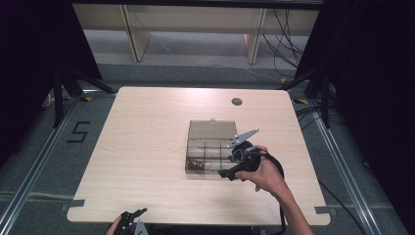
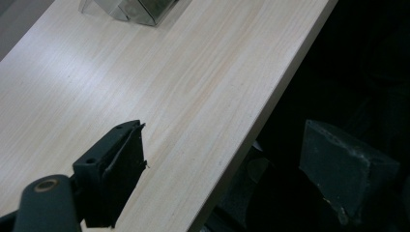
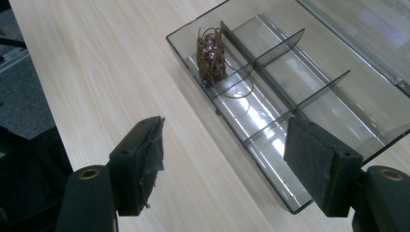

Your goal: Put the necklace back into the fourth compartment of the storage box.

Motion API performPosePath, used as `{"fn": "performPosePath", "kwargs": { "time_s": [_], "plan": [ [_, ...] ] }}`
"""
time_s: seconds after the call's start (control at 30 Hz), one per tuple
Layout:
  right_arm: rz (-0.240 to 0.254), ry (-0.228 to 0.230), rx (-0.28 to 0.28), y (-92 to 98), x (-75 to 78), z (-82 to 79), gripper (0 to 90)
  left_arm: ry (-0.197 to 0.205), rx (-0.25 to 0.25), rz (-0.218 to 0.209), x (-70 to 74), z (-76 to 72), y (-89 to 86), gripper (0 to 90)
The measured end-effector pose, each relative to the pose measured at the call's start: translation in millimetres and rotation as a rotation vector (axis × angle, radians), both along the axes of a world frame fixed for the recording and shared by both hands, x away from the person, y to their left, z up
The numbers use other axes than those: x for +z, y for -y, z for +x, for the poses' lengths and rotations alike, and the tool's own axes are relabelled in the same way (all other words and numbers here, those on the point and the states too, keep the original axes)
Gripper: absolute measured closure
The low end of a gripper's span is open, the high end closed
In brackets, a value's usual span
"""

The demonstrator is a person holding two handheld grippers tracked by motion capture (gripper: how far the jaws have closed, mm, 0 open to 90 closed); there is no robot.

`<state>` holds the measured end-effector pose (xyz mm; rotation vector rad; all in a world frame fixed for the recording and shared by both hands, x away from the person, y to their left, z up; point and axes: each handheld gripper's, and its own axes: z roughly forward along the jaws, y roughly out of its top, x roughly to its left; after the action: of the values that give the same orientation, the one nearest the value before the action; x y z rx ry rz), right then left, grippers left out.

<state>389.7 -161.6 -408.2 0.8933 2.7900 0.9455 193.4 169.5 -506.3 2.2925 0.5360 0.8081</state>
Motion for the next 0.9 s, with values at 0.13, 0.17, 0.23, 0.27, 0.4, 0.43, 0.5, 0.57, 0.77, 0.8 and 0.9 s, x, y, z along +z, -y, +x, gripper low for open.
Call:
{"fn": "performPosePath", "kwargs": {
  "time_s": [0.13, 0.17, 0.23, 0.27, 0.4, 0.43, 0.5, 0.57, 0.77, 0.8, 0.9],
  "plan": [
    [0.027, -0.013, -0.048, 0.8, -3.3, -6.4, 30.9, -0.013, -0.005, 0.012, 1.4, 0.1, -0.4, 15.5],
    [0.021, -0.007, -0.020, 2.5, -3.4, -5.7, 30.8, 0.003, -0.002, 0.020, 1.0, 0.5, -0.7, 15.5],
    [0.014, -0.017, -0.041, 3.2, -4.9, -8.3, 30.7, -0.008, -0.006, 0.028, 2.8, 0.2, -1.9, 15.5],
    [0.022, -0.018, -0.046, 3.2, -7.8, -10.3, 30.7, -0.001, -0.002, 0.022, 2.0, 0.3, -1.4, 15.5],
    [0.032, -0.005, -0.041, 5.6, -10.2, -12.3, 30.7, 0.002, 0.006, -0.008, 0.4, 0.1, -0.3, 15.5],
    [0.040, 0.000, -0.035, 7.5, -10.7, -13.6, 30.6, 0.006, 0.002, 0.022, 1.8, 0.5, -1.1, 15.5],
    [0.025, -0.016, -0.051, 8.2, -8.8, -15.7, 30.7, 0.006, 0.000, 0.022, 1.7, 0.5, -1.0, 15.5],
    [0.038, -0.011, -0.031, 9.2, -9.8, -16.6, 30.7, 0.004, 0.001, 0.021, 1.7, 0.5, -1.1, 15.5],
    [0.042, -0.028, -0.052, 10.6, -12.8, -22.8, 30.7, 0.005, 0.000, 0.022, 1.8, 0.5, -1.3, 15.5],
    [0.052, 0.001, -0.013, 12.2, -14.6, -20.7, 30.6, 0.006, -0.001, 0.024, 1.9, 0.4, -1.1, 15.5],
    [0.039, -0.011, -0.024, 11.5, -15.6, -24.0, 29.2, 0.004, -0.001, -0.005, 0.6, 0.0, -0.2, 15.5]
  ]
}}
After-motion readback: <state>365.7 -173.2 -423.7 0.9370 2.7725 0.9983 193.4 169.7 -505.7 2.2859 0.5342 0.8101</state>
